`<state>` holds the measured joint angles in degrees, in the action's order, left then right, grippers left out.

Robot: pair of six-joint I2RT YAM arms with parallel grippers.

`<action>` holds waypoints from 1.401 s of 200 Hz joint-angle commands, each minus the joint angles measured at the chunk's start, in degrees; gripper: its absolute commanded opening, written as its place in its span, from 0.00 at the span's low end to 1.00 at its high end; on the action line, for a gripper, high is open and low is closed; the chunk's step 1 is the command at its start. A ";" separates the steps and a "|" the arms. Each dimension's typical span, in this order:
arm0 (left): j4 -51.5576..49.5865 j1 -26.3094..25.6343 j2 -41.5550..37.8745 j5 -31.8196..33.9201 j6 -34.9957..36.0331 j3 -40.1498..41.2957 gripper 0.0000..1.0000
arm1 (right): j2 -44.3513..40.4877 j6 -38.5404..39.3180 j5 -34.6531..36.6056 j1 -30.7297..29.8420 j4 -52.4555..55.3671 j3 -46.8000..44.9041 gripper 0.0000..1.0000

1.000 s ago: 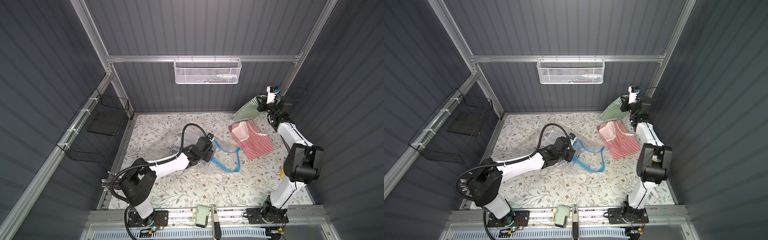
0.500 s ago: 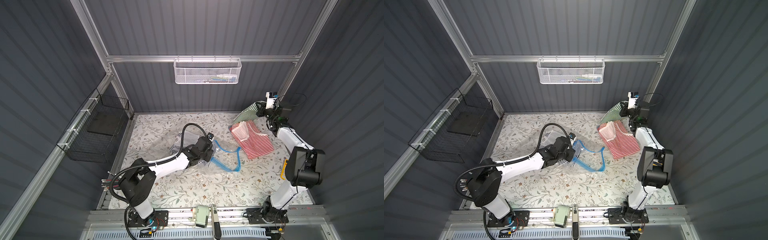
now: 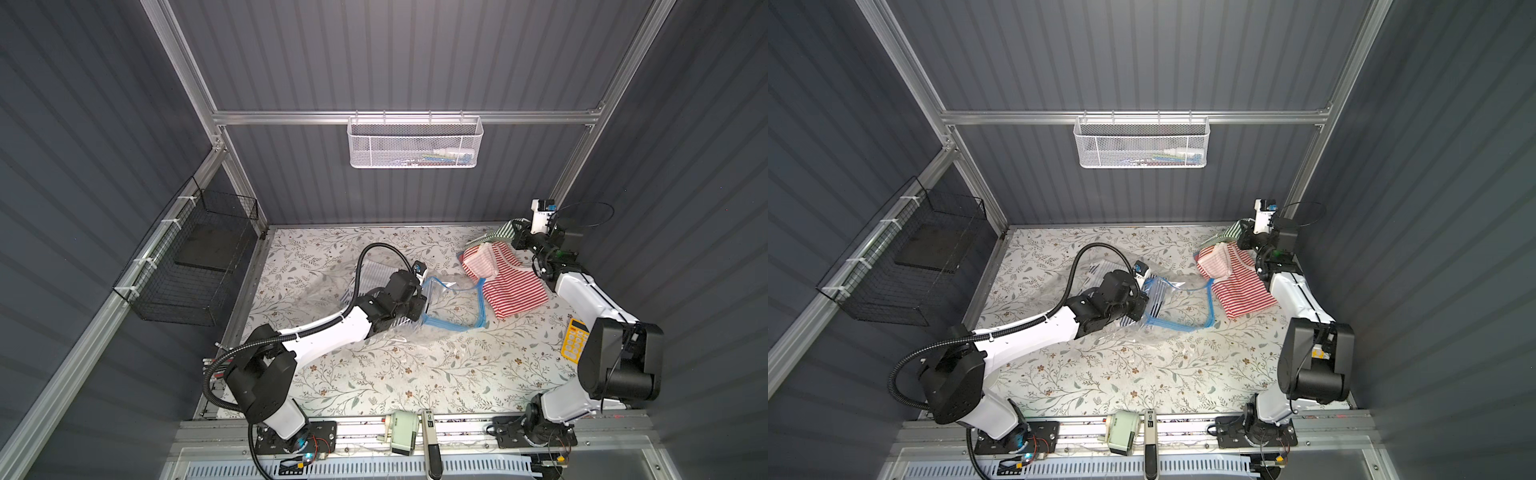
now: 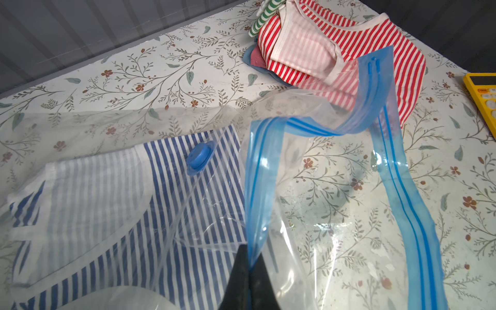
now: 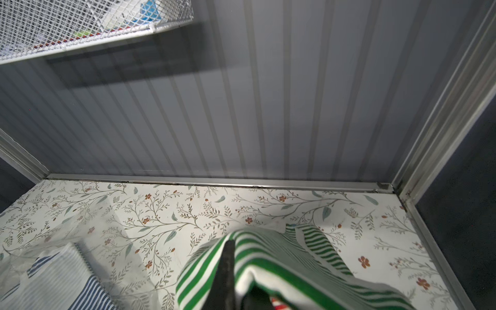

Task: Take the tank top out of the vacuum bag
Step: Place the tank top on the tank top.

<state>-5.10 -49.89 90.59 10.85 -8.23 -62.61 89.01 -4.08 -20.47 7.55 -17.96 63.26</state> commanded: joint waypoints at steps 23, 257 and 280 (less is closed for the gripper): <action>-0.77 0.33 -3.48 -0.53 1.89 1.04 0.00 | -4.60 -0.67 6.68 -1.87 5.36 -2.58 0.00; -16.25 0.35 -3.81 4.56 -2.23 -5.95 0.00 | -20.53 -9.08 12.13 -2.63 21.28 -16.42 0.00; -16.25 0.36 -3.85 4.45 -2.32 -5.94 0.00 | -22.29 -9.61 12.21 -2.70 20.91 -17.91 0.00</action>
<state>-19.99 -49.89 87.64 15.05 -9.87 -67.57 68.93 -12.32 -8.64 5.19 2.52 46.48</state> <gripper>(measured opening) 0.049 0.053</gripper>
